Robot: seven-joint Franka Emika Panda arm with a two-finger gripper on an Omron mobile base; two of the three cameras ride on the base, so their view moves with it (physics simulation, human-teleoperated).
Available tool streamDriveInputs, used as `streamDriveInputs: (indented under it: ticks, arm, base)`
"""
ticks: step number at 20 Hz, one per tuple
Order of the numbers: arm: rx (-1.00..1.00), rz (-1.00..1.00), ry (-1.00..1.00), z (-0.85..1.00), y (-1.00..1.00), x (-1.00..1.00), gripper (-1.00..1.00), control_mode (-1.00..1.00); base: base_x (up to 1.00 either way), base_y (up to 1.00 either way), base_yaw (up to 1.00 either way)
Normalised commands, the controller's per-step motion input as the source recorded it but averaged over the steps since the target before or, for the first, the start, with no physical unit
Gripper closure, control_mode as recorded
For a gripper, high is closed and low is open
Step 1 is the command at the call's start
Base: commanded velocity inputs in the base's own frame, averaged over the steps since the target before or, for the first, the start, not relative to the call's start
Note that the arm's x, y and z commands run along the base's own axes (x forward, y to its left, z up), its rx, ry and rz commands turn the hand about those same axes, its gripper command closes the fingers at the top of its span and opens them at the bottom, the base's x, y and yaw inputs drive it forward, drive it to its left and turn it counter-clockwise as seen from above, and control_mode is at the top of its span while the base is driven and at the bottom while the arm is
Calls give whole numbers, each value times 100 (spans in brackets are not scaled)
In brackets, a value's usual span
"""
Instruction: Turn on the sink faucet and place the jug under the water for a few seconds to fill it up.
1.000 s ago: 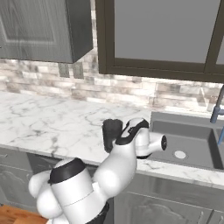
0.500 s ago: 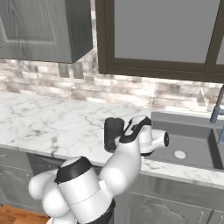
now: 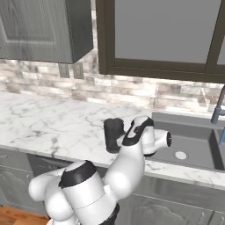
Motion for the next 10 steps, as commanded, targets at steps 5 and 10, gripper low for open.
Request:
streamDriveInputs:
  ticks: [5,10]
  arm:
    - [0,0,-1,0,0,-12,100,-100]
    - [0,0,-21,23,8,-56,100,-100]
  base:
    - [0,0,0]
    - [0,0,0]
